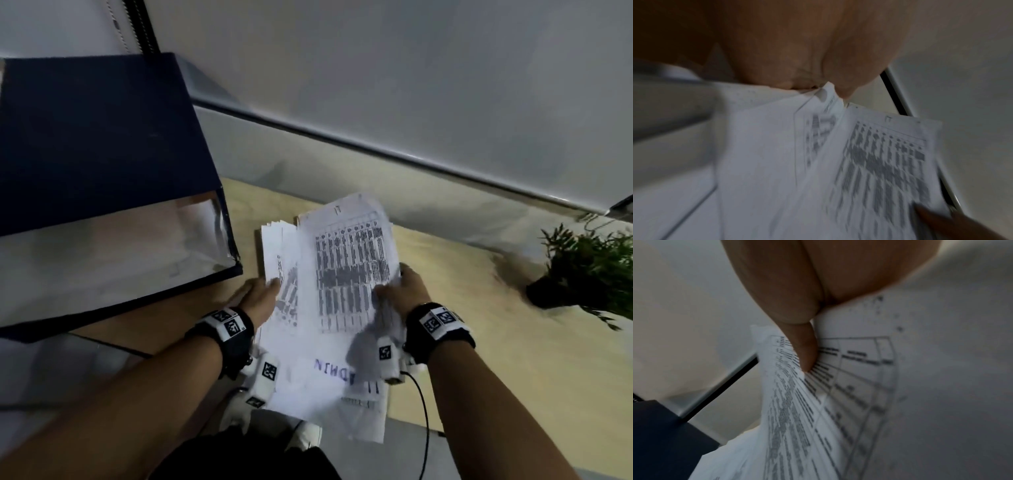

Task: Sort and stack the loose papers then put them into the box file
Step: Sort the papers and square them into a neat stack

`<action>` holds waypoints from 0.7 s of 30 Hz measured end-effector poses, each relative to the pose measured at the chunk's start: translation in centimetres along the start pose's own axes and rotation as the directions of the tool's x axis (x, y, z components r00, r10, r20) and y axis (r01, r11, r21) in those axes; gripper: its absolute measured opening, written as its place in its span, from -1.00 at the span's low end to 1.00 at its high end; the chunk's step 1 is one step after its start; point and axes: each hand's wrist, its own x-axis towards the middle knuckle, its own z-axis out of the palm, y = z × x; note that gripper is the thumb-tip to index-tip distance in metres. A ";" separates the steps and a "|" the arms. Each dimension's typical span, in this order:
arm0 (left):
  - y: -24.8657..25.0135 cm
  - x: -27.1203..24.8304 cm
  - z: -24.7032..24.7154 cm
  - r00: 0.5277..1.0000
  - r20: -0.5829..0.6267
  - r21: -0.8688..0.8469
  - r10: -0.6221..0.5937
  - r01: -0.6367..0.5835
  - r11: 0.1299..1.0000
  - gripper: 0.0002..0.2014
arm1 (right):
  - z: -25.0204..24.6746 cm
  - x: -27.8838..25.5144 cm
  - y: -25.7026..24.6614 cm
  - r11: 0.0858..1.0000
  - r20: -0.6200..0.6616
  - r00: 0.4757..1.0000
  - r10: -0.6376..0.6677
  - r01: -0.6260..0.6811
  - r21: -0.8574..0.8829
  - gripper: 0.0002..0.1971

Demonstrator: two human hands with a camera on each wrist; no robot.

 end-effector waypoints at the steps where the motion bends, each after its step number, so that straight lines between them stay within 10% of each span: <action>1: 0.1 0.0 0.3 1.000 -0.009 0.031 -0.010 0.010 0.999 -0.73 | 0.8 0.4 0.0 1.000 -0.006 1.000 0.030 -0.030 -0.003 -0.63; 3: 0.1 -0.3 0.8 0.999 0.029 0.070 0.020 -0.022 0.997 -0.81 | 2.6 0.6 0.6 0.991 -0.057 0.994 0.089 -0.093 -0.091 -0.53; 8: -0.6 0.2 1.5 0.999 0.050 0.333 -0.016 -0.002 0.943 -0.02 | 6.4 -1.8 1.8 0.948 0.086 0.988 0.128 -0.096 -0.303 -0.47; 17: 1.3 0.6 0.7 0.978 -0.007 0.309 0.207 -0.195 0.931 -0.40 | 7.5 -2.9 2.8 0.893 -0.040 0.980 0.193 -0.192 -0.408 -0.33; 21: 2.8 -1.7 0.3 0.849 -0.046 0.124 0.526 -0.518 0.846 -0.45 | 4.0 -2.2 2.4 0.997 -0.149 0.986 0.073 -0.078 -0.026 0.12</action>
